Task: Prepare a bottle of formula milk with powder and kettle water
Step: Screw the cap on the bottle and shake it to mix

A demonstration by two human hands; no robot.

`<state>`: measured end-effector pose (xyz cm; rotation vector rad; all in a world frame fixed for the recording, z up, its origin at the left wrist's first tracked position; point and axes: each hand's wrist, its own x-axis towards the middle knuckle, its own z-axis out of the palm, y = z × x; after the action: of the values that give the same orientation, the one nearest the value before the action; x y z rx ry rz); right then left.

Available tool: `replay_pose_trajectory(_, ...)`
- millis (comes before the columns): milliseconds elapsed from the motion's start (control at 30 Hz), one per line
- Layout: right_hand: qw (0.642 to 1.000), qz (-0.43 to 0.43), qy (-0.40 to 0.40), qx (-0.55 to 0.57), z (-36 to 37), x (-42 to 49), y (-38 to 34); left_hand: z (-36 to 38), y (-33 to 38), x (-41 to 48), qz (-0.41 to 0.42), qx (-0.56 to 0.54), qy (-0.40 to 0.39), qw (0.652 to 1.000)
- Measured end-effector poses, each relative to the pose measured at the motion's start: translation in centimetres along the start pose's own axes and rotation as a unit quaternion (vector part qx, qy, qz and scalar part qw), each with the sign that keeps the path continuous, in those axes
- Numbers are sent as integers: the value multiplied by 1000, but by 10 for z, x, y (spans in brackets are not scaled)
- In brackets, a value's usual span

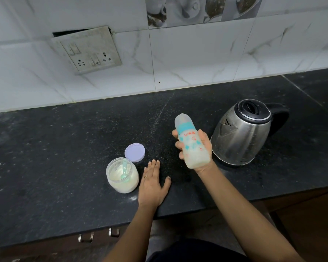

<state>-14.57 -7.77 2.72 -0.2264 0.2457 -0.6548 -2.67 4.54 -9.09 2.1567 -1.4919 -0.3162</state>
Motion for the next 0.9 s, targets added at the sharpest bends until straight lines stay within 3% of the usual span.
replay_pose_trajectory(100, 996, -61, 40, 52, 1, 2, -2, 0, 0, 0, -2, 5, -2, 1000)
replay_pose_trajectory(200, 999, -1, 24, 46, -12, 1, -2, 0, -1, 0, 0, 4, -4, 1000)
replay_pose_trajectory(267, 999, -15, 30, 6, -5, 0, 0, 0, -1, 0, 2, 5, -2, 1000)
replay_pose_trajectory(400, 991, -69, 37, 105, -10, 3, -8, 0, 0, 0, 0, 5, -3, 1000)
replay_pose_trajectory(467, 999, -11, 20, 44, -11, 0, -9, 0, 0, -1, 2, 2, -3, 1000)
replay_pose_trajectory(533, 999, -15, 13, -27, -5, -2, -9, 0, -1, 0, 3, 4, -3, 1000)
replay_pose_trajectory(633, 996, -73, 45, 40, -2, 2, -10, 0, -1, 0, -1, 7, -3, 1000)
replay_pose_trajectory(800, 1000, 3, 15, 25, -6, -2, -4, 1, -1, 0, 3, 7, 0, 1000)
replay_pose_trajectory(900, 992, -20, 34, 121, -5, -1, -8, 0, -1, 0, 0, 7, -1, 1000)
